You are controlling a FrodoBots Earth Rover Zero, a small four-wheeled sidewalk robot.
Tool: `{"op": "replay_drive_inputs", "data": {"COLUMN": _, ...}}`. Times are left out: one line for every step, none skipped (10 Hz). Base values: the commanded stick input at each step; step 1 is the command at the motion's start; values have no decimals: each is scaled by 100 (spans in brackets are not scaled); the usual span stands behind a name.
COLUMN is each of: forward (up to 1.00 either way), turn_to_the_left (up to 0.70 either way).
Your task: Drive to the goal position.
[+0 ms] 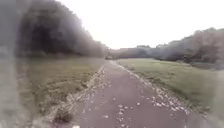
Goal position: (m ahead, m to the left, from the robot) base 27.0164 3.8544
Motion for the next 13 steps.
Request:
{"op": "replay_drive_inputs", "data": {"forward": 100, "turn_to_the_left": 0}}
{"op": "replay_drive_inputs", "data": {"forward": 100, "turn_to_the_left": 0}}
{"op": "replay_drive_inputs", "data": {"forward": 100, "turn_to_the_left": 0}}
{"op": "replay_drive_inputs", "data": {"forward": 100, "turn_to_the_left": 0}}
{"op": "replay_drive_inputs", "data": {"forward": 100, "turn_to_the_left": 0}}
{"op": "replay_drive_inputs", "data": {"forward": 100, "turn_to_the_left": 0}}
{"op": "replay_drive_inputs", "data": {"forward": 100, "turn_to_the_left": 0}}
{"op": "replay_drive_inputs", "data": {"forward": 100, "turn_to_the_left": 0}}
{"op": "replay_drive_inputs", "data": {"forward": 100, "turn_to_the_left": 0}}
{"op": "replay_drive_inputs", "data": {"forward": 100, "turn_to_the_left": 0}}
{"op": "replay_drive_inputs", "data": {"forward": 100, "turn_to_the_left": 0}}
{"op": "replay_drive_inputs", "data": {"forward": 100, "turn_to_the_left": 0}}
{"op": "replay_drive_inputs", "data": {"forward": 100, "turn_to_the_left": 0}}
